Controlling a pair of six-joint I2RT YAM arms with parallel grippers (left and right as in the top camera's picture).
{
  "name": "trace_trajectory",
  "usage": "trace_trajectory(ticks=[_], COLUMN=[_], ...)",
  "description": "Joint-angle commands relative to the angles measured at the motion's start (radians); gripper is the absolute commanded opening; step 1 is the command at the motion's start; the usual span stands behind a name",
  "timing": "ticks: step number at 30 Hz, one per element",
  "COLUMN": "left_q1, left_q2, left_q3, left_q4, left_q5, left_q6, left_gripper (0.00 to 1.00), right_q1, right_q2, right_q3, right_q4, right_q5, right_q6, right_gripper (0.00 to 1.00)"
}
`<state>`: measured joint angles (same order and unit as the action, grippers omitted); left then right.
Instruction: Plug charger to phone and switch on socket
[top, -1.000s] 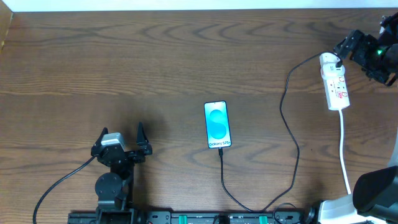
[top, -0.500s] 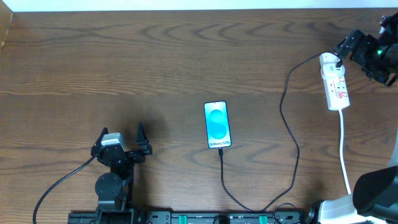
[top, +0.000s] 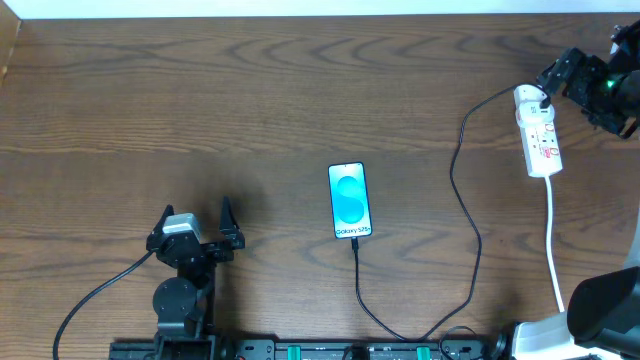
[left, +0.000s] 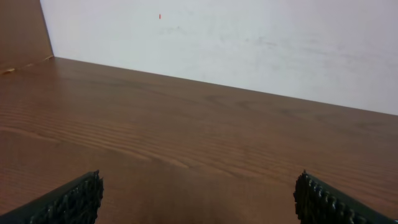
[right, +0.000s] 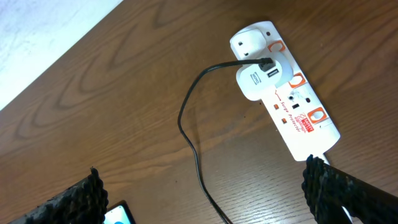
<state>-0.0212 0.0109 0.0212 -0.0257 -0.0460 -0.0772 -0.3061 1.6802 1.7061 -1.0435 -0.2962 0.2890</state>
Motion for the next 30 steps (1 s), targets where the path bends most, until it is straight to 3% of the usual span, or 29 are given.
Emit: trace_trajectory(ticks=[1,14,19,24,30], left_q1=[0.005,0.005,0.005,0.005,0.005], left_q2=[-0.007,-0.007,-0.007,-0.007,-0.007], left_q3=[-0.017,-0.017,-0.017,-0.017,-0.017], left_q4=[-0.044,-0.044,-0.044,-0.044,-0.044], left_q5=[0.002,0.002,0.002,0.002,0.002], left_q6=[0.013,0.013,0.014,0.013,0.013], left_gripper=[0.98,0.98,0.98,0.98,0.98], right_q1=[-0.001,0.008,0.045,0.124,0.196], right_q2=[-0.005,-0.011,-0.050,-0.100,-0.264], right_q3=[0.001,0.001,-0.001,-0.055,-0.339], right_q4=[0.000,-0.001,0.031,0.162,0.465], right_q5=[-0.005,-0.002,0.096,0.197,0.265], right_q6=[0.010,0.010,0.011,0.011,0.011], right_gripper=[0.99,0.99,0.99,0.99,0.99])
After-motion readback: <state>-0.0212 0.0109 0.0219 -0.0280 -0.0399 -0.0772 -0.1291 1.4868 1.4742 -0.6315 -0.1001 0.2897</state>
